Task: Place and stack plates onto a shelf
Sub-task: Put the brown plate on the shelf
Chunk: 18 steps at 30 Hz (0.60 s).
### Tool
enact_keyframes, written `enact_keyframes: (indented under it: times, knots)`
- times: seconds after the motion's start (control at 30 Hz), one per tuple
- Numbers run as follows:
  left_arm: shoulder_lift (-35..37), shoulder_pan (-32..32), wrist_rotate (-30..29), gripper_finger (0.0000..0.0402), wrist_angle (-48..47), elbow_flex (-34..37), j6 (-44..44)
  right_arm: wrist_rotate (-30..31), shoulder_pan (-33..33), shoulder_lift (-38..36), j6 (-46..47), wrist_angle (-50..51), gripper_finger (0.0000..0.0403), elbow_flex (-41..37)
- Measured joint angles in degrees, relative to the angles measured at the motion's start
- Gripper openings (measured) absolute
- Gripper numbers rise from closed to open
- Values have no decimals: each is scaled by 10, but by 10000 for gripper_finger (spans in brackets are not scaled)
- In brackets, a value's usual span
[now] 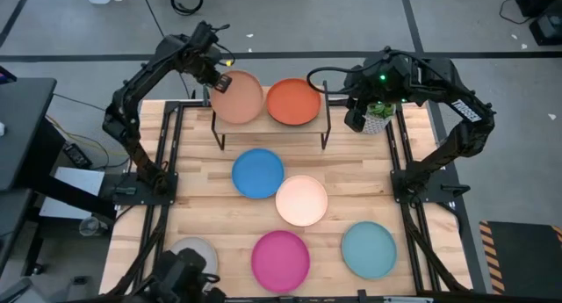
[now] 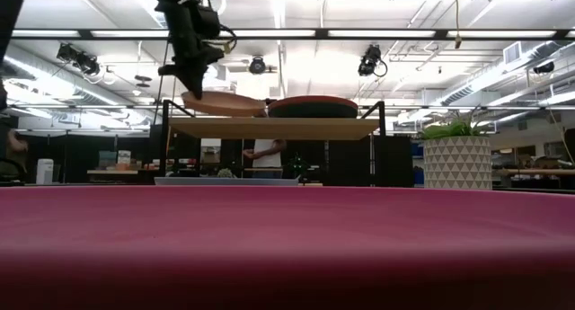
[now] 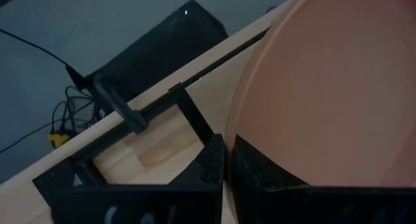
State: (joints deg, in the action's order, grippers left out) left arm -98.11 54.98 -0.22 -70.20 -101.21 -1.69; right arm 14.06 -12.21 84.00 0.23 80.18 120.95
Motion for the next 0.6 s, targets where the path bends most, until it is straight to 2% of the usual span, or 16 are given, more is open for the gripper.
enact_keyframes:
  times: [0.2, 0.6]
  knots:
    - [-33, -6, 7, 20, 1, 0, -6, 0, 0, 0, 2, 0, 135, 0]
    - [-35, -20, 39, 22, 12, 0, -21, 0, 0, 0, 2, 0, 135, 0]
